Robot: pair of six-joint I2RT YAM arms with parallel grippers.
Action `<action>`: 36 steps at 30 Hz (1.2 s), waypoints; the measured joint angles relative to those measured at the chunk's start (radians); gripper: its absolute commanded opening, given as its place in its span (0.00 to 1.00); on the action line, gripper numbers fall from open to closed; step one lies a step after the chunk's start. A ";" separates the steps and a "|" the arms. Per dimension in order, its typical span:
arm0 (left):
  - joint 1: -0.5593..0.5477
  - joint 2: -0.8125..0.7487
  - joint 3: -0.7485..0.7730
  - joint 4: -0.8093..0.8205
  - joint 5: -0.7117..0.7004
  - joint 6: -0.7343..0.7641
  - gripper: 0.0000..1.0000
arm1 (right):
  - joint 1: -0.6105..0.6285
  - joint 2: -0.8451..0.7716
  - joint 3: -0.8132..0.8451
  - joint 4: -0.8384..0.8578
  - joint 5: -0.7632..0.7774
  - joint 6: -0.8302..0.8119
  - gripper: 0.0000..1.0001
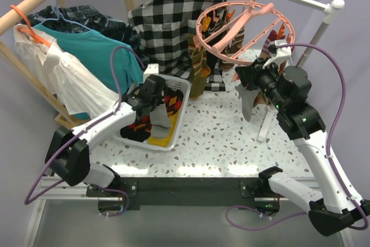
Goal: Clip the socks to the hanger
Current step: Pick up the sock from the bin, then clamp the sock onto the hanger.
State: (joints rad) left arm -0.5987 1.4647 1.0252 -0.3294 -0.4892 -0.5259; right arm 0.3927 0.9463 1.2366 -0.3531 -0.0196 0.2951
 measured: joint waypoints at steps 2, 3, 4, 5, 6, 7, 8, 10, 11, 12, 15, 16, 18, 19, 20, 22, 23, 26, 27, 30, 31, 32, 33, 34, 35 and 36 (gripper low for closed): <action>-0.004 -0.041 0.000 0.008 -0.009 0.027 0.00 | 0.000 0.000 0.000 0.000 0.000 0.000 0.10; -0.008 -0.063 -0.003 0.024 -0.010 0.052 0.00 | 0.000 0.000 0.000 0.000 0.000 0.000 0.10; -0.012 -0.080 -0.007 0.038 -0.008 0.068 0.00 | 0.000 0.000 0.000 0.000 0.000 0.000 0.10; -0.016 -0.102 -0.013 0.056 -0.005 0.087 0.00 | 0.000 0.000 0.000 0.000 0.000 0.000 0.10; -0.021 -0.125 -0.021 0.081 0.005 0.109 0.00 | 0.000 0.000 0.000 0.000 0.000 0.000 0.10; -0.025 -0.150 -0.029 0.107 0.019 0.132 0.00 | 0.000 0.000 0.000 0.000 0.000 0.000 0.10; -0.027 -0.175 -0.036 0.137 0.034 0.155 0.00 | 0.000 0.000 0.000 0.000 0.000 0.000 0.10; -0.035 -0.223 -0.040 0.202 0.071 0.206 0.00 | 0.000 0.000 0.000 0.000 0.000 0.000 0.10; -0.041 -0.245 -0.040 0.238 0.089 0.228 0.00 | 0.000 0.000 0.000 0.000 0.000 0.000 0.10; -0.047 -0.266 -0.040 0.276 0.113 0.253 0.00 | 0.000 0.000 0.000 0.000 0.000 0.000 0.10; -0.068 -0.317 -0.028 0.372 0.207 0.314 0.00 | 0.000 0.000 0.000 0.000 0.000 0.000 0.10; -0.073 -0.327 -0.016 0.399 0.246 0.330 0.00 | 0.000 0.000 0.000 0.000 0.000 0.001 0.10; -0.087 -0.336 0.016 0.445 0.315 0.356 0.00 | 0.000 0.000 0.000 0.000 0.000 0.001 0.10; -0.094 -0.338 0.036 0.471 0.352 0.367 0.00 | 0.000 0.000 0.000 0.000 0.000 0.001 0.10; -0.103 -0.340 0.055 0.496 0.391 0.378 0.00 | 0.000 0.000 0.000 0.000 0.000 0.001 0.10; -0.121 -0.343 0.085 0.538 0.453 0.391 0.00 | 0.000 0.000 0.000 0.000 0.000 0.001 0.10; -0.136 -0.344 0.104 0.559 0.490 0.393 0.00 | 0.000 0.000 0.000 0.000 0.000 0.001 0.10; -0.164 -0.344 0.137 0.605 0.574 0.400 0.00 | 0.000 0.000 0.000 0.000 0.000 0.001 0.10; -0.174 -0.343 0.138 0.621 0.591 0.405 0.00 | 0.000 0.000 0.000 0.000 0.000 0.000 0.10; -0.198 -0.330 0.138 0.662 0.649 0.414 0.00 | 0.000 0.000 0.000 0.000 0.000 0.001 0.10; -0.203 -0.318 0.137 0.672 0.666 0.415 0.00 | 0.000 0.000 0.000 0.000 0.000 0.001 0.10; -0.208 -0.306 0.128 0.692 0.679 0.415 0.00 | 0.000 0.000 0.000 0.000 0.000 0.000 0.10; -0.213 -0.295 0.111 0.715 0.693 0.415 0.00 | 0.000 0.000 0.000 0.000 0.000 0.001 0.10; -0.217 -0.286 0.094 0.729 0.700 0.415 0.00 | 0.000 0.000 0.000 0.000 0.000 0.001 0.10; -0.223 -0.270 0.072 0.747 0.707 0.415 0.00 | 0.000 0.000 0.000 0.000 0.000 0.001 0.10; -0.228 -0.252 0.055 0.754 0.713 0.415 0.00 | 0.000 0.000 0.000 0.000 0.000 0.001 0.10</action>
State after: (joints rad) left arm -0.8268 1.2125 1.0801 0.4244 0.2241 -0.1108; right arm 0.3927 0.9463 1.2366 -0.3531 -0.0200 0.2958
